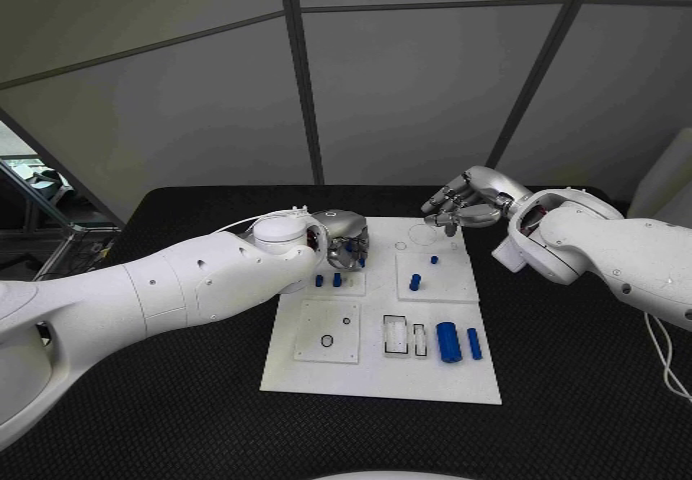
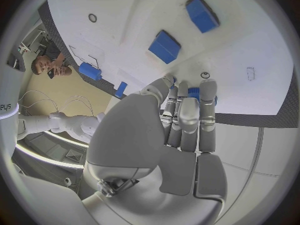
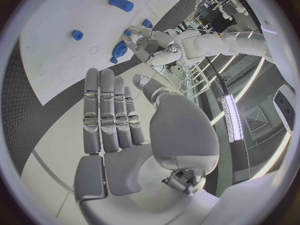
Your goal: Assemble the parts on the task board
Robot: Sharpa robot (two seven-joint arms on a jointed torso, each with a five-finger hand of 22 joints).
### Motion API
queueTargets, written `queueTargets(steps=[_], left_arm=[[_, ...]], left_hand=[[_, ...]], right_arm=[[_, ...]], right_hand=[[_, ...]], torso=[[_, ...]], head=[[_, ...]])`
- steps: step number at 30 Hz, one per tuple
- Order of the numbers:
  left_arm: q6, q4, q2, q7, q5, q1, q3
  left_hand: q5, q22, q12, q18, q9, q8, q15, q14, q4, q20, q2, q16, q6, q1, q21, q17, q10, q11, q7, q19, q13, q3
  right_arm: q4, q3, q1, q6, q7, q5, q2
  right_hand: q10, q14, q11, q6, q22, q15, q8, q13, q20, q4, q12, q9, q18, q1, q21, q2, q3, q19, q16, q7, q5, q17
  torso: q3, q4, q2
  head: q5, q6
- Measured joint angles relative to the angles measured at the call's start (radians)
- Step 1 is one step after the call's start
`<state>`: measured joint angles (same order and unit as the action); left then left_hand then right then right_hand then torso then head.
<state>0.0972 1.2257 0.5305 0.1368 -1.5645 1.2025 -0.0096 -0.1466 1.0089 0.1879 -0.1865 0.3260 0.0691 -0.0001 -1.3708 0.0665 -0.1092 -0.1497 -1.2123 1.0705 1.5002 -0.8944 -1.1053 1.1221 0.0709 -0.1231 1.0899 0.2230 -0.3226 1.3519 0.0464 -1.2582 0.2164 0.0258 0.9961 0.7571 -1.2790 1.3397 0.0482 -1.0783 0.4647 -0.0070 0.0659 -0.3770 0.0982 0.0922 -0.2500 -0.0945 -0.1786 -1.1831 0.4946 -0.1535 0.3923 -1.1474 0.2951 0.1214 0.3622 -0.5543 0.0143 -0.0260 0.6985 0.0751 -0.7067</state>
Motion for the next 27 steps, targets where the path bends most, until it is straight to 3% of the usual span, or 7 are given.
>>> queueTargets(steps=[10, 16, 27], left_arm=[[-0.008, 0.000, -0.002, -0.003, -0.001, 0.001, 0.001], [-0.010, -0.001, 0.000, -0.003, 0.001, 0.001, 0.001], [-0.010, 0.003, 0.000, -0.004, 0.003, 0.001, 0.001]], left_hand=[[0.008, 0.007, -0.012, 0.001, -0.034, -0.006, 0.000, 0.000, -0.003, 0.000, -0.013, 0.000, -0.031, -0.013, -0.003, 0.023, 0.001, 0.001, 0.001, 0.000, -0.028, -0.014], [0.012, 0.011, -0.030, 0.001, -0.066, -0.006, 0.003, 0.003, -0.003, -0.002, -0.027, 0.001, -0.074, -0.027, -0.002, 0.040, -0.012, 0.014, 0.002, -0.002, -0.046, -0.020], [0.012, 0.010, -0.038, 0.001, -0.082, -0.006, 0.006, 0.006, -0.009, -0.007, -0.032, 0.008, -0.073, -0.032, 0.009, 0.053, -0.022, 0.015, 0.001, -0.008, -0.065, -0.029]], right_arm=[[0.000, 0.000, 0.000, 0.000, 0.000, 0.000, -0.001], [-0.001, 0.000, 0.000, -0.001, 0.000, 0.000, -0.002], [-0.003, 0.000, 0.000, -0.002, -0.001, 0.000, -0.004]], right_hand=[[0.000, 0.000, 0.000, 0.000, 0.000, 0.000, 0.000, 0.000, 0.000, 0.000, 0.000, 0.000, 0.000, 0.000, 0.000, 0.000, 0.000, 0.000, 0.000, 0.000, 0.000, 0.000], [0.000, 0.000, 0.000, 0.000, 0.000, 0.000, 0.000, 0.001, 0.000, 0.000, 0.000, 0.000, 0.000, 0.000, 0.000, 0.000, 0.000, 0.000, 0.000, 0.000, 0.000, 0.000], [0.000, 0.000, 0.000, 0.000, 0.000, 0.000, 0.000, 0.001, 0.000, 0.000, 0.000, 0.000, 0.000, 0.000, 0.000, 0.000, 0.000, 0.000, 0.000, 0.000, 0.000, 0.000]], torso=[[0.0000, 0.0000, 0.000], [-0.0001, 0.0000, 0.000], [-0.0002, 0.0002, 0.000]], head=[[0.000, 0.001], [0.000, 0.002], [0.001, 0.002]])
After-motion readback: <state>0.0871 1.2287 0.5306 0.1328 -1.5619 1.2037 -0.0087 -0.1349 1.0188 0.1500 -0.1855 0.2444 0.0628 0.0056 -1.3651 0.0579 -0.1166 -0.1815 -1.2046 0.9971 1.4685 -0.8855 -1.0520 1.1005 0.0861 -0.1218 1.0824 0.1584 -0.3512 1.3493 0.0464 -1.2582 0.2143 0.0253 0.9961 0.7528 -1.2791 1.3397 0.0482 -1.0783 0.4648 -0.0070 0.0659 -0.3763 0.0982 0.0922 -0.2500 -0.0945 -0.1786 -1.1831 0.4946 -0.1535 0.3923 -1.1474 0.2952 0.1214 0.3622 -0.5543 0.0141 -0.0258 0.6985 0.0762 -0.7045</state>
